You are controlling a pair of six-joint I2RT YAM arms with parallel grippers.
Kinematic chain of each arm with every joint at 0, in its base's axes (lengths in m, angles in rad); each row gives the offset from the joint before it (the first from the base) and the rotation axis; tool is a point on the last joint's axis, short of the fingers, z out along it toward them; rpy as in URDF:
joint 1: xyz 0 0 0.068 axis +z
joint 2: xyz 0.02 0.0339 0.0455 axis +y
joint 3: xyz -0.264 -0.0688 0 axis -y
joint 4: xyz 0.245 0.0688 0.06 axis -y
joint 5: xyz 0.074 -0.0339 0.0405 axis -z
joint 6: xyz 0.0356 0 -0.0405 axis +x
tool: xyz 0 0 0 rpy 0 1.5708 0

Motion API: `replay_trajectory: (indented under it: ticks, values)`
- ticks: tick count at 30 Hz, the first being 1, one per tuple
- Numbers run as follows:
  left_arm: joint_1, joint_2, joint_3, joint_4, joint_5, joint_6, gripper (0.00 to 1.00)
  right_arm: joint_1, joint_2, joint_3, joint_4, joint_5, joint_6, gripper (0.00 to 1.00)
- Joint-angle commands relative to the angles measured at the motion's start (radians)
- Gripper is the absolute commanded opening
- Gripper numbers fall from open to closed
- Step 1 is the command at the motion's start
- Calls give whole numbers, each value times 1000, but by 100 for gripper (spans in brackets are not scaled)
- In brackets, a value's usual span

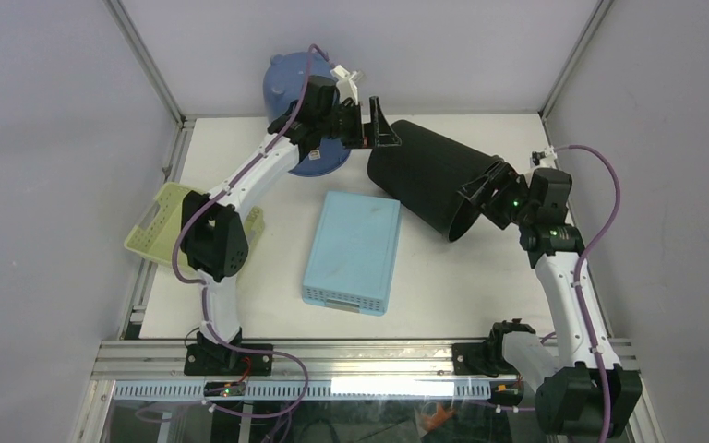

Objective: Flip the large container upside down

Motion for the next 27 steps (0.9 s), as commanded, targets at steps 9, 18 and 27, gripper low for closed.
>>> replay_trajectory:
  ticks: [9, 18, 27]
  values:
    - [53, 124, 107, 23, 57, 62, 99, -2, 31, -3, 233, -86, 202, 57]
    - [60, 219, 144, 36, 85, 121, 99, -7, 24, -44, 253, -42, 222, 13]
    - [66, 270, 179, 119, 141, 86, 99, -13, 26, -76, 264, -71, 221, 0]
